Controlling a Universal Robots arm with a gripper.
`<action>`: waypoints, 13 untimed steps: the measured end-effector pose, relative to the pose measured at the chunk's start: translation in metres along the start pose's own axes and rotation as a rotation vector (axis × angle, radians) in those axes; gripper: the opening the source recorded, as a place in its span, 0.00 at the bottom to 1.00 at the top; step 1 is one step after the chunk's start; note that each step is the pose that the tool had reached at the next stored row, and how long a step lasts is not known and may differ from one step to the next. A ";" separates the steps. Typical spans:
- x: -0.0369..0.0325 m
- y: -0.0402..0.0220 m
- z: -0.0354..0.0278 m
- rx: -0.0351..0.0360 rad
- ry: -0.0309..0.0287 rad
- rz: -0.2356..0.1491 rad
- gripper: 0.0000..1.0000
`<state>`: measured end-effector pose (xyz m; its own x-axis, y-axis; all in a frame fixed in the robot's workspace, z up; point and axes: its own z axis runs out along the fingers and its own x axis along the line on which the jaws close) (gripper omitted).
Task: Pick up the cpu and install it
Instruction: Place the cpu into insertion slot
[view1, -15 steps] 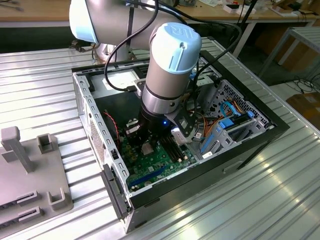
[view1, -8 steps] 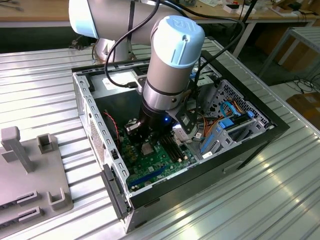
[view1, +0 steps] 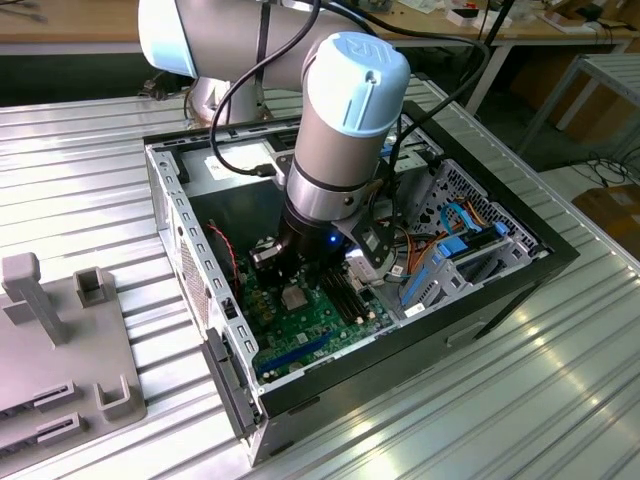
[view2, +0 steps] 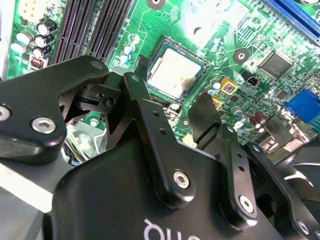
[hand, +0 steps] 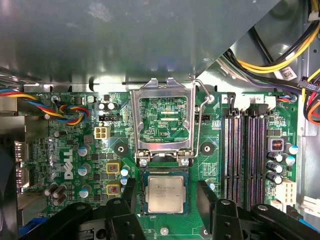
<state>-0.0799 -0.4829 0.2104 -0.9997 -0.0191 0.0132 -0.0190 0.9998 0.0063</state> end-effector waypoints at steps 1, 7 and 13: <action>0.0000 0.0000 0.0000 0.0000 0.0000 0.000 0.58; -0.0010 0.0000 0.0008 -0.0001 -0.0001 0.000 0.45; -0.0018 -0.0001 0.0040 -0.0001 -0.0001 0.000 0.45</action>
<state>-0.0781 -0.4829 0.2063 -0.9997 -0.0191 0.0131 -0.0190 0.9998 0.0064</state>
